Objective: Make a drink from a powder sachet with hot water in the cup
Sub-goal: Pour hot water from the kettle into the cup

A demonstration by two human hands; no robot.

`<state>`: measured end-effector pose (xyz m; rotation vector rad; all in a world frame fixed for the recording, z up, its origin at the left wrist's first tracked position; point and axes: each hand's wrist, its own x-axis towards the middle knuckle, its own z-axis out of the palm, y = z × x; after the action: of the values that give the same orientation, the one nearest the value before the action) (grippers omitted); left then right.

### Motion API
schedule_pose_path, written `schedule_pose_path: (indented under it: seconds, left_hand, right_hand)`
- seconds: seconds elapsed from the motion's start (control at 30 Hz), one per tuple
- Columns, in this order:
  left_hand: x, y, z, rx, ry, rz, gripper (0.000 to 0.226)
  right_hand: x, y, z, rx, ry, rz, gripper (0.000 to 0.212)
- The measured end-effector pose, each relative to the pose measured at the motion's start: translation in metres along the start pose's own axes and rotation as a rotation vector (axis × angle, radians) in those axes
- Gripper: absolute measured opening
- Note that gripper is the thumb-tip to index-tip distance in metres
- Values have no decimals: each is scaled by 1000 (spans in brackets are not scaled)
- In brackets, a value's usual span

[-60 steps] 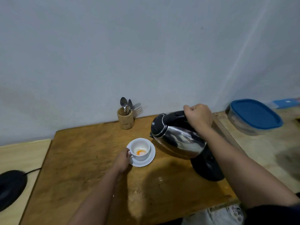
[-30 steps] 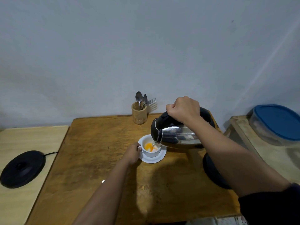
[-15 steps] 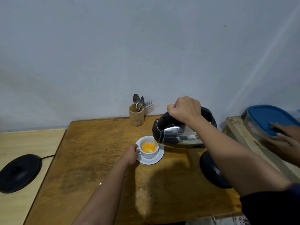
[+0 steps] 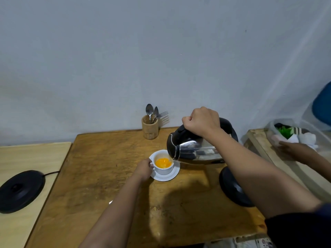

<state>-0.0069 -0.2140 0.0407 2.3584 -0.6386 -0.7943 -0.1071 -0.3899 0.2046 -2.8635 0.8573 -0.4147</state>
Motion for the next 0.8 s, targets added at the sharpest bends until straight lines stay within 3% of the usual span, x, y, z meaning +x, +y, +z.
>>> schedule_pose_path:
  seconds: [0.8]
  left_hand:
    - [-1,-5,-3,-20,8,19,26]
  right_hand:
    - [12,-29,15,-2,3,-9,41]
